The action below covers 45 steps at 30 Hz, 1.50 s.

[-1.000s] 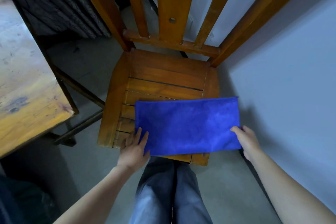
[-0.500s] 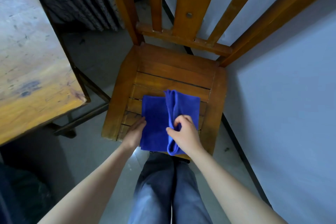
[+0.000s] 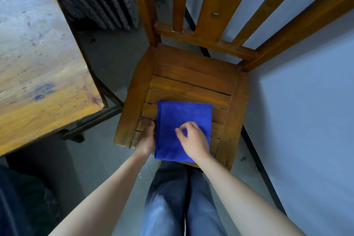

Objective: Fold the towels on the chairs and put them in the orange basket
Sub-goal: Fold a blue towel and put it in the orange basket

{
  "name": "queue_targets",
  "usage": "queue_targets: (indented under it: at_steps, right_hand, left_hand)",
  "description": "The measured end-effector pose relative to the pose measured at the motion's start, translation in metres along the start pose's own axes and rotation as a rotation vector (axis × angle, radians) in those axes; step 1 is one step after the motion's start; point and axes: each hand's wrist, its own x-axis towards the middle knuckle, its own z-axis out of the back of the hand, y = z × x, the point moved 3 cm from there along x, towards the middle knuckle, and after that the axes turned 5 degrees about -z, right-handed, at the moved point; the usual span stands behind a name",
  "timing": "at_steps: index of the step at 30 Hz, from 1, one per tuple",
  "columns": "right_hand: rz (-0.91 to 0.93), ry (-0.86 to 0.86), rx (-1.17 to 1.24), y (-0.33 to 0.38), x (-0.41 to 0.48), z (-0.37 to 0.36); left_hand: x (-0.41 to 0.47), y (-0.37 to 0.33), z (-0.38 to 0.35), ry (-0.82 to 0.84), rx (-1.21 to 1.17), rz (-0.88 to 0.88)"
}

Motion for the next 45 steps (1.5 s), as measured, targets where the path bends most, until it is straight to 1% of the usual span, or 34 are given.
queue_targets:
  at_steps: [1,2,3,4,5,6,7,9,12,13,15,19,23,26,28,30,32,33,34,35,36,38,40,41,44,45]
  right_hand:
    - [0.054,-0.145,-0.164,-0.005,0.0,0.007]
    - [0.126,-0.25,-0.334,-0.008,0.0,0.012]
    - [0.196,-0.292,-0.488,-0.013,0.001,0.012]
    - [0.246,-0.292,-0.617,-0.019,0.004,0.011]
    - [0.285,-0.275,-0.711,-0.026,0.007,0.008]
    - [0.315,-0.259,-0.771,-0.034,0.01,0.006]
    - [0.329,-0.252,-0.795,-0.04,0.013,0.006]
    - [0.347,-0.25,-0.821,-0.05,0.018,0.007]
    - [0.4,-0.254,-0.867,-0.063,0.03,0.004]
    - [0.414,-0.256,-0.872,-0.066,0.035,0.004]
    - [0.431,-0.254,-0.85,-0.073,0.042,0.002]
    - [0.453,-0.237,-0.802,-0.081,0.049,-0.004]
    - [0.499,-0.265,-0.775,-0.085,0.056,-0.007]
    - [0.495,-0.253,-0.811,-0.08,0.058,-0.006]
    - [0.456,-0.209,-0.824,-0.078,0.054,-0.004]
    - [0.425,-0.193,-0.82,-0.073,0.042,0.004]
    - [0.447,-0.193,-0.816,-0.072,0.026,0.011]
    - [0.47,-0.2,-0.817,-0.073,0.017,0.013]
    - [0.5,-0.209,-0.826,-0.074,0.008,0.014]
    - [0.534,-0.213,-0.842,-0.077,-0.001,0.013]
    - [0.567,-0.218,-0.86,-0.082,-0.007,0.01]
    - [0.622,-0.221,-0.891,-0.09,-0.015,0.0]
    - [0.632,-0.192,-0.906,-0.092,-0.018,-0.008]
    - [0.623,-0.174,-0.91,-0.093,-0.017,-0.011]
    - [0.581,-0.147,-0.914,-0.092,-0.014,-0.019]
    - [0.566,-0.149,-0.908,-0.091,-0.013,-0.02]
  left_hand:
    - [0.002,0.001,0.001,-0.032,0.163,-0.035]
    - [0.005,0.003,0.001,-0.032,0.415,-0.097]
    - [0.006,0.003,0.0,-0.024,0.706,-0.201]
    - [0.006,0.003,-0.001,-0.031,0.969,-0.357]
    - [0.005,0.002,-0.004,-0.044,1.172,-0.541]
    - [0.008,0.005,-0.008,-0.035,1.305,-0.669]
    - [0.007,0.007,-0.013,-0.008,1.398,-0.749]
    - [0.016,0.011,-0.018,0.003,1.489,-0.812]
    - [0.031,0.004,-0.017,-0.03,1.514,-0.851]
    - [0.037,0.003,-0.016,-0.026,1.531,-0.83]
    - [0.048,0.007,-0.012,0.002,1.544,-0.797]
    - [0.057,0.018,-0.008,0.015,1.51,-0.807]
    - [0.066,0.023,-0.01,0.036,1.481,-0.784]
    - [0.071,0.024,-0.011,0.016,1.511,-0.796]
    - [0.067,0.023,-0.015,0.033,1.53,-0.75]
    - [0.055,0.011,-0.017,-0.031,1.517,-0.745]
    - [0.042,0.002,-0.017,-0.09,1.459,-0.679]
    - [0.035,0.0,-0.014,-0.131,1.419,-0.676]
    - [0.027,0.003,-0.012,-0.158,1.39,-0.726]
    - [0.016,0.008,-0.011,-0.142,1.385,-0.786]
    - [0.007,0.018,-0.012,-0.103,1.399,-0.845]
    - [-0.009,0.039,-0.014,0.011,1.402,-0.91]
    - [-0.017,0.057,-0.013,0.043,1.441,-0.931]
    - [-0.018,0.063,-0.012,0.038,1.469,-0.923]
    - [-0.014,0.073,-0.009,0.018,1.516,-0.984]
    - [-0.011,0.072,-0.008,0.032,1.519,-0.962]
